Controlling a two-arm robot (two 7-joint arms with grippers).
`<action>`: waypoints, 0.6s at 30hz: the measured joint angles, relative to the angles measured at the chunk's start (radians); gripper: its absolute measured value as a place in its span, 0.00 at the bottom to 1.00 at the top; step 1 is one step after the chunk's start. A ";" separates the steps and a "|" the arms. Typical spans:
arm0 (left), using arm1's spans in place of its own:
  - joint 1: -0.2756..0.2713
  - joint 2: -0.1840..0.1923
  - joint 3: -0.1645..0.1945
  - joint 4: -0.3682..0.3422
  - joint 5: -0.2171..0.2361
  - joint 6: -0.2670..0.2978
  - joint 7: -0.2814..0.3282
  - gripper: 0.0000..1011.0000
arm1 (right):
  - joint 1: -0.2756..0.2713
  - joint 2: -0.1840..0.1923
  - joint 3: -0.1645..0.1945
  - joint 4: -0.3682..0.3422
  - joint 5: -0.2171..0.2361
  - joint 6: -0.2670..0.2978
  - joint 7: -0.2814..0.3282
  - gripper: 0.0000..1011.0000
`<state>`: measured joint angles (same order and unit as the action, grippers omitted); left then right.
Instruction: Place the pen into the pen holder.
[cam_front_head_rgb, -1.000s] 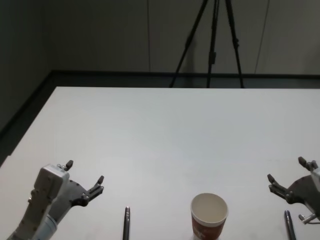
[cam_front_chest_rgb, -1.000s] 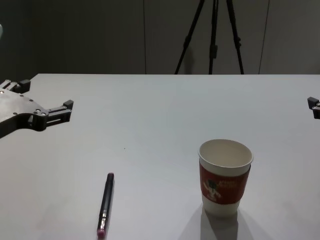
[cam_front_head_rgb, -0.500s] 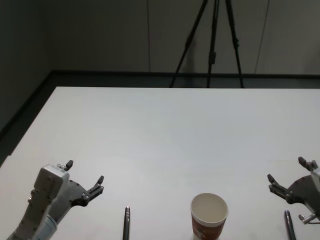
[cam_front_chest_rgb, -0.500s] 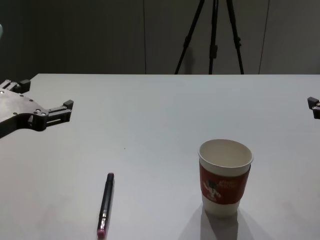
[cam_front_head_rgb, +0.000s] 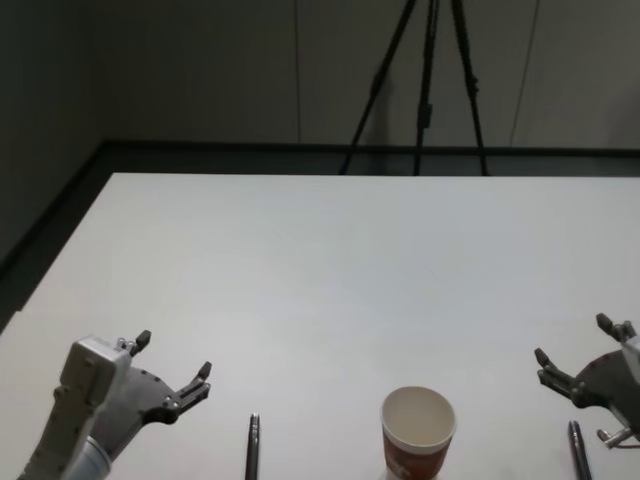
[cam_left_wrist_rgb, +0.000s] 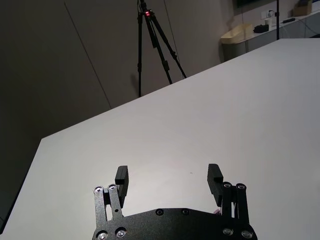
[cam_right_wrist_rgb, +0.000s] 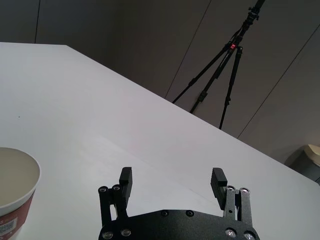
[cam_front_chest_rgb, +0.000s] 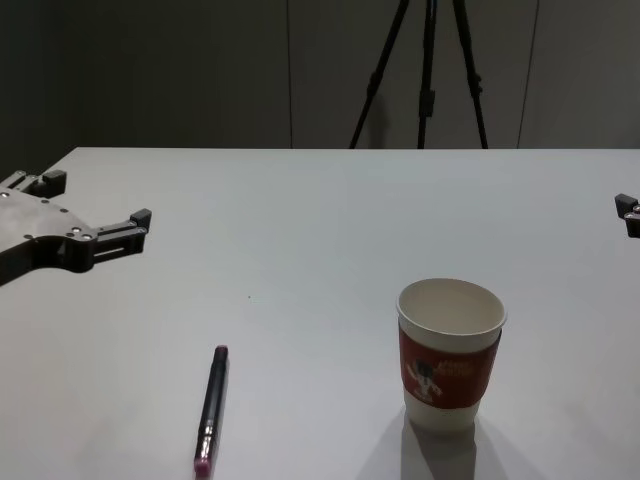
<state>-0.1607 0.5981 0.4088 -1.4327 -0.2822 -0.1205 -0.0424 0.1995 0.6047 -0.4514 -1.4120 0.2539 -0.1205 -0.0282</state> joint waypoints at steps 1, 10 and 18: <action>0.003 0.000 -0.003 -0.002 -0.002 0.001 -0.004 0.99 | 0.000 0.000 0.000 0.000 0.000 0.000 0.000 0.99; 0.035 0.004 -0.033 -0.028 -0.031 0.020 -0.046 0.99 | 0.000 0.000 0.000 0.000 0.000 0.000 0.000 0.99; 0.066 0.009 -0.057 -0.049 -0.036 0.029 -0.062 0.99 | 0.000 0.000 0.000 0.000 0.000 0.000 0.000 0.99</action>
<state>-0.0952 0.6073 0.3515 -1.4814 -0.3180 -0.0912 -0.1046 0.1996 0.6047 -0.4513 -1.4120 0.2539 -0.1206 -0.0282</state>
